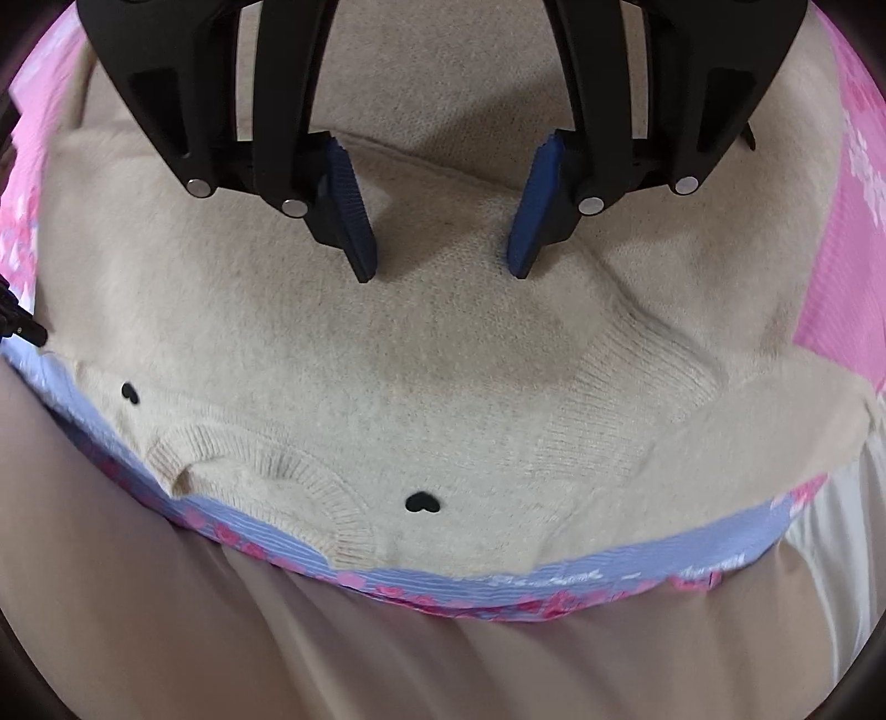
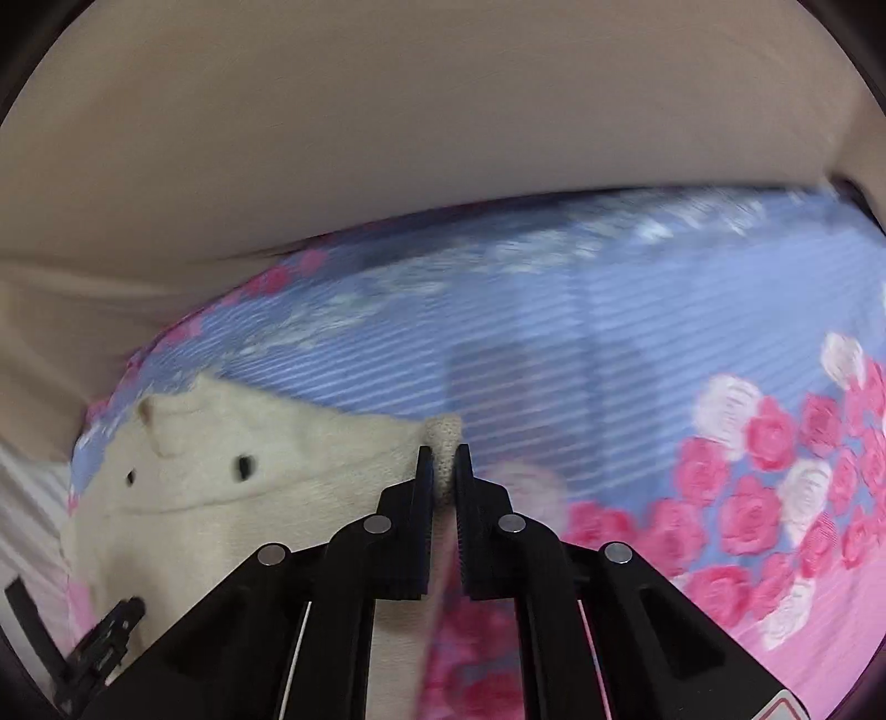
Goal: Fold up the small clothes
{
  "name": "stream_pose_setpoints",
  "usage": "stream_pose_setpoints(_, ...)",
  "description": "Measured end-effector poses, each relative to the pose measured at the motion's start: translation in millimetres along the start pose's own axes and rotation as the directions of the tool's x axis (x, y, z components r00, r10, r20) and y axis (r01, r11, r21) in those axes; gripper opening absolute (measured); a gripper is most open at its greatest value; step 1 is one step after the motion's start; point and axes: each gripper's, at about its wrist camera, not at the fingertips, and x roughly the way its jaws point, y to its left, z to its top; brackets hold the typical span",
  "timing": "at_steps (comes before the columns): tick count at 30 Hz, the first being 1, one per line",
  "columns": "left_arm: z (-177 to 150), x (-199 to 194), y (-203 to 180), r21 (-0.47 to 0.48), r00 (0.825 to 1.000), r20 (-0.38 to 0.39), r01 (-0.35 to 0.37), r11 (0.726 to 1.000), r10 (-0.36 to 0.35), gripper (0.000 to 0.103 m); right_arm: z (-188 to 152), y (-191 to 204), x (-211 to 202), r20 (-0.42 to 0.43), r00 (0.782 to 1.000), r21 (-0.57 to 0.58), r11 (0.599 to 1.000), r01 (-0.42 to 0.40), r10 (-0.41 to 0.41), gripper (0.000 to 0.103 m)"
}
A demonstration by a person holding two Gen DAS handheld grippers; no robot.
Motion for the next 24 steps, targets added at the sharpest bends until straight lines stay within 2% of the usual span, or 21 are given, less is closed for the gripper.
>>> stream_pose_setpoints(3,5.7,2.5,-5.7,0.013,1.000,0.001,-0.015,1.000,0.015,0.050,-2.7,7.6,-10.9,0.000,0.999,-0.047,0.998,-0.036,0.036,0.007)
stream_pose_setpoints(4,1.9,-3.3,-4.7,0.007,1.000,0.000,-0.010,1.000,0.010,0.049,-2.2,12.0,-21.6,0.025,0.999,-0.055,0.998,-0.032,0.034,0.008)
stream_pose_setpoints(6,4.7,-24.4,-3.2,-0.029,0.999,0.023,0.031,0.999,-0.030,0.048,-1.8,22.4,-51.3,0.106,0.992,-0.094,0.994,-0.063,0.073,0.010)
stream_pose_setpoints(7,9.8,-38.7,-5.5,-0.047,0.996,0.057,0.074,0.996,-0.072,0.050,-1.1,28.2,-56.5,0.105,0.990,-0.105,0.991,-0.088,0.099,0.010)
stream_pose_setpoints(9,25.9,-54.0,-22.1,-0.038,0.986,0.092,0.142,0.989,-0.138,0.052,3.1,43.0,-52.3,0.060,0.988,-0.122,0.984,-0.133,0.141,0.010)
stream_pose_setpoints(12,52.6,-40.8,-65.9,0.012,0.971,0.061,0.231,0.973,-0.232,0.057,2.6,67.0,-24.7,-0.032,0.986,-0.157,0.973,-0.167,0.164,0.009)
stream_pose_setpoints(14,59.4,-9.9,-86.8,0.029,0.976,0.006,0.216,0.976,-0.216,0.057,-4.3,68.1,-2.2,-0.075,0.991,-0.188,0.974,-0.123,0.110,0.006)
stream_pose_setpoints(15,59.7,5.3,-91.3,0.029,0.981,-0.018,0.192,0.981,-0.192,0.057,-6.4,56.7,8.0,-0.071,0.997,-0.187,0.981,-0.046,0.033,0.006)
stream_pose_setpoints(16,58.0,22.9,-92.8,0.028,0.986,-0.049,0.163,0.986,-0.162,0.056,-6.7,42.9,10.6,-0.058,0.998,-0.170,0.985,-0.042,0.033,0.000)
stream_pose_setpoints(17,55.5,34.3,-91.5,0.036,0.989,-0.059,0.138,0.990,-0.136,0.056,-6.9,28.3,8.8,-0.037,0.996,-0.141,0.987,-0.081,0.077,0.000)
stream_pose_setpoints(18,53.2,35.9,-92.7,0.082,0.993,-0.008,0.119,0.990,-0.119,0.056,-7.1,18.9,5.3,-0.028,0.997,-0.112,0.991,-0.079,0.077,0.000)
stream_pose_setpoints(20,50.2,33.7,-97.1,0.145,0.995,0.006,0.101,0.984,-0.103,0.056,-10.7,26.1,-5.7,-0.021,1.000,-0.132,0.991,-0.025,0.023,0.000)
stream_pose_setpoints(21,50.9,28.4,-92.7,0.133,0.992,0.008,0.125,0.983,-0.127,0.056,-14.6,35.5,-17.6,-0.004,1.000,-0.170,0.985,0.002,-0.002,0.000)
stream_pose_setpoints(24,52.2,-0.7,-54.9,0.045,0.976,0.048,0.209,0.977,-0.211,0.057,-45.6,66.3,-64.2,0.042,0.997,-0.264,0.963,-0.057,0.070,0.003)
